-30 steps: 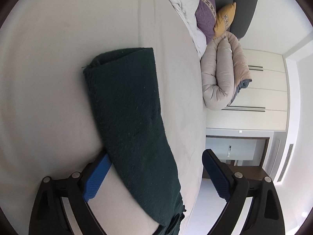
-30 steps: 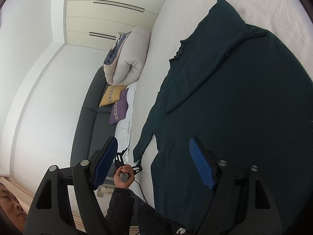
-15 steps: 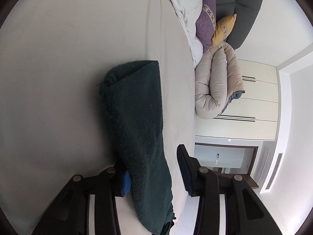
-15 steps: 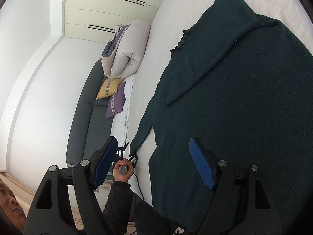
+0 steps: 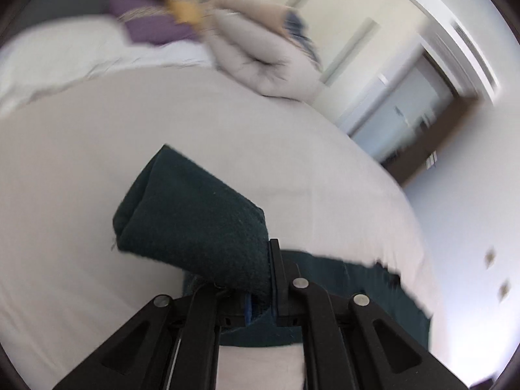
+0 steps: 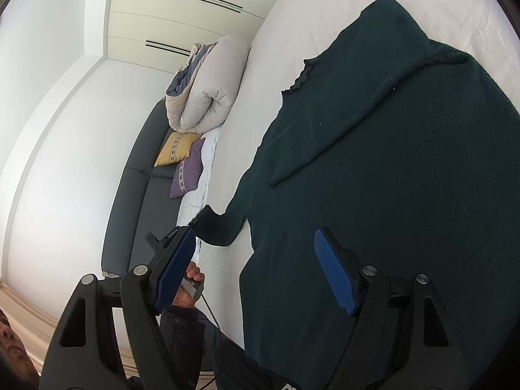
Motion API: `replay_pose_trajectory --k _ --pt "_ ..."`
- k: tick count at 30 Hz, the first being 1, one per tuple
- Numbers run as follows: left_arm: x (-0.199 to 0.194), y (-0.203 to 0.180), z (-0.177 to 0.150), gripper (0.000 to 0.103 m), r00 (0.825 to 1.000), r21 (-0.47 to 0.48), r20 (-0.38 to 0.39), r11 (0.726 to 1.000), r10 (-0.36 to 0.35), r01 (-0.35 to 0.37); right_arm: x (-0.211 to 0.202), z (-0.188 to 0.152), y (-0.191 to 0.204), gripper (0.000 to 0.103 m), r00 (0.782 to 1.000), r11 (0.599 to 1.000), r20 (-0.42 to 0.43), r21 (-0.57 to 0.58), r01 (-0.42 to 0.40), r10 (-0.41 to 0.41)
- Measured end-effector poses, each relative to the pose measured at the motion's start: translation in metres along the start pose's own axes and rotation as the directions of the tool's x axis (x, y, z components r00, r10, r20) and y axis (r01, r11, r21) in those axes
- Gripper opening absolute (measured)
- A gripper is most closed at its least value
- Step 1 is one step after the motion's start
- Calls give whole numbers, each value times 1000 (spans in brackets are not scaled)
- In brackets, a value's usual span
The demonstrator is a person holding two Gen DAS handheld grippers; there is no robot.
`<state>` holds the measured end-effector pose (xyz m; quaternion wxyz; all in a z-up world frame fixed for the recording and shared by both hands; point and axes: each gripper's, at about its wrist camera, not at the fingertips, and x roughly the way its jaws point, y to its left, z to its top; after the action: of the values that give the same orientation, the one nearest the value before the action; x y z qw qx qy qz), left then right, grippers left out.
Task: Fold small clothes
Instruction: 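Grasp the other sleeve cuff with the left gripper and lift it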
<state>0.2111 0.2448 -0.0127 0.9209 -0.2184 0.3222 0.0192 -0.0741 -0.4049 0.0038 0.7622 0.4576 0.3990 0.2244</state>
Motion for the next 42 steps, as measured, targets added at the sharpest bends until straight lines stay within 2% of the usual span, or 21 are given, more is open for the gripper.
replay_pose_trajectory --k 1,2,4,6,7,9,11,15,19,22,28,30,31,33,34,35,36,37,38,40,42 --pt "1 -44 -12 8 1000 181 -4 983 22 -21 2 4 2 75 1000 1000 0 -6 9 -9" --pt "4 -85 -32 8 999 352 -4 935 49 -45 6 7 5 75 1000 1000 0 -13 20 -20" --pt "13 -145 -82 8 995 596 19 798 101 -92 16 15 11 74 999 999 -12 -33 30 -30" --pt "23 -176 -127 8 991 731 50 672 127 -123 33 22 15 74 998 998 -50 -41 40 -42" --pt "28 -182 -144 8 990 759 42 640 132 -118 43 25 15 74 996 998 -63 -37 55 -57" --pt "37 -185 -167 8 988 784 21 611 153 -111 62 30 13 74 993 998 -97 -27 60 -63" --pt "38 -183 -180 8 985 797 37 589 169 -131 85 35 10 74 990 999 -133 -15 46 -47" --pt "38 -172 -176 8 984 770 25 625 174 -130 137 36 -3 74 976 997 -219 71 26 -10" --pt "35 -165 -167 8 986 741 41 656 164 -140 185 27 -22 74 961 975 -270 221 1 61" --pt "31 -164 -165 8 986 723 60 674 158 -152 212 14 -38 74 951 933 -279 360 -22 131" --pt "28 -163 -160 8 986 699 77 698 148 -159 242 1 -52 73 944 848 -217 519 -104 248" --pt "27 -164 -159 8 985 695 81 701 149 -164 250 0 -53 68 943 834 -206 541 -113 261" --pt "28 -164 -159 8 985 694 80 701 151 -164 253 0 -52 61 943 832 -206 544 -113 263" --pt "28 -165 -160 8 985 691 81 704 151 -165 262 -2 -48 46 939 842 -217 527 -116 265" --pt "27 -165 -160 9 985 690 80 705 150 -163 263 -2 -45 30 941 854 -223 509 -111 256" --pt "26 -166 -160 9 986 688 77 707 149 -161 264 -2 -42 22 943 868 -228 485 -104 241" --pt "25 -166 -159 12 986 685 75 711 147 -158 263 0 -40 18 948 882 -227 461 -98 224" --pt "23 -165 -159 16 988 682 69 716 138 -148 259 5 -39 9 954 896 -220 435 -89 201" --pt "21 -166 -159 22 990 680 63 720 128 -137 255 11 -36 8 961 909 -213 409 -78 178" --pt "12 -169 -159 52 994 675 60 730 89 -106 243 29 -24 7 972 942 -200 331 -52 124" --pt "1 -171 -158 70 998 656 58 753 26 -58 228 55 0 7 979 982 -199 187 0 38"
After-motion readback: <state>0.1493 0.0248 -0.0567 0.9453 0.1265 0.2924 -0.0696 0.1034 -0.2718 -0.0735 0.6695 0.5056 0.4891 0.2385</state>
